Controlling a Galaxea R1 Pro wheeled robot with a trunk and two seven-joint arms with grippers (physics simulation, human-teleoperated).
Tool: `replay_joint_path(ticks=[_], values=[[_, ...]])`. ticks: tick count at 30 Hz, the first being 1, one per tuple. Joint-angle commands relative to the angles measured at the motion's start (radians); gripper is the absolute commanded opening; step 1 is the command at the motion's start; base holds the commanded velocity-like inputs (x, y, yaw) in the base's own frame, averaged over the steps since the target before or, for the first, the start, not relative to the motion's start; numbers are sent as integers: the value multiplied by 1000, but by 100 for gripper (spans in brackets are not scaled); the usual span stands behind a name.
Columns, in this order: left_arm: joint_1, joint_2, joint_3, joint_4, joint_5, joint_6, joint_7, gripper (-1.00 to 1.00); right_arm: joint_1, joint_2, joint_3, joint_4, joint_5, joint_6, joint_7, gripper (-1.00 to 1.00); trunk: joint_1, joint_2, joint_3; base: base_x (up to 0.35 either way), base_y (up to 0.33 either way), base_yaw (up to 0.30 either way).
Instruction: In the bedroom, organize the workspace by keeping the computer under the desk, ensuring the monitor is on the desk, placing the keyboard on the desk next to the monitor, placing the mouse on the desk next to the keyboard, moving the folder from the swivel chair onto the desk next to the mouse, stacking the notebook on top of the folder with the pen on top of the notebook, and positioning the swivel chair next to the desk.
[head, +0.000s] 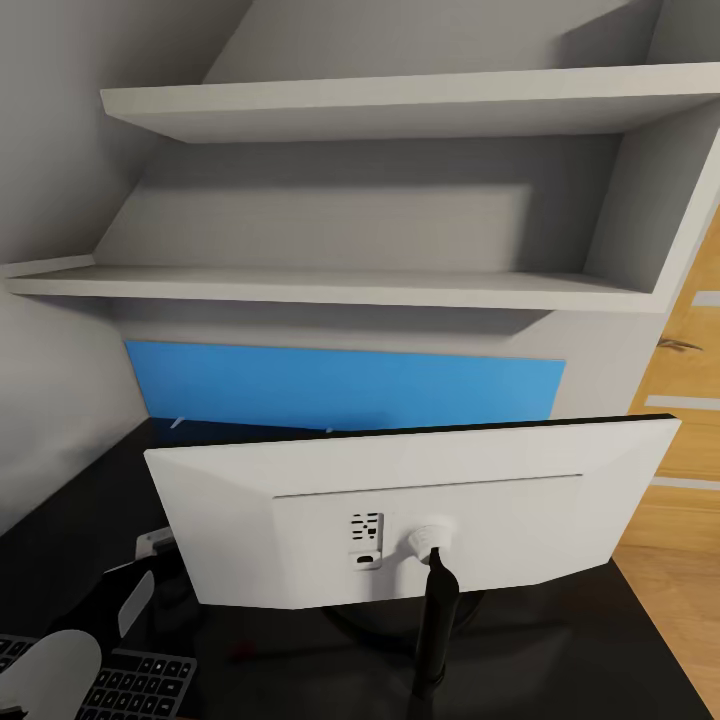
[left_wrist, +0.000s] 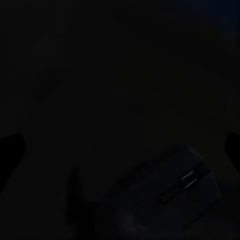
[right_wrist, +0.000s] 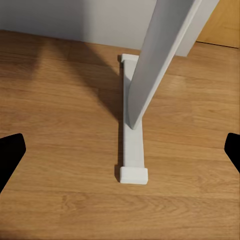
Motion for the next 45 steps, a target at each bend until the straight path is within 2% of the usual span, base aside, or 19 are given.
replay_joint_path(ticks=[1,45], values=[[0,0,0,-2,11,6,3,100,-1,0,-4,2,10,-3,-7,100,0,-1,-1,0,0,0],[0,-5,-2,3,11,12,1,100,-1,-1,-4,2,10,-3,-9,100,0,-1,-1,0,0,0]])
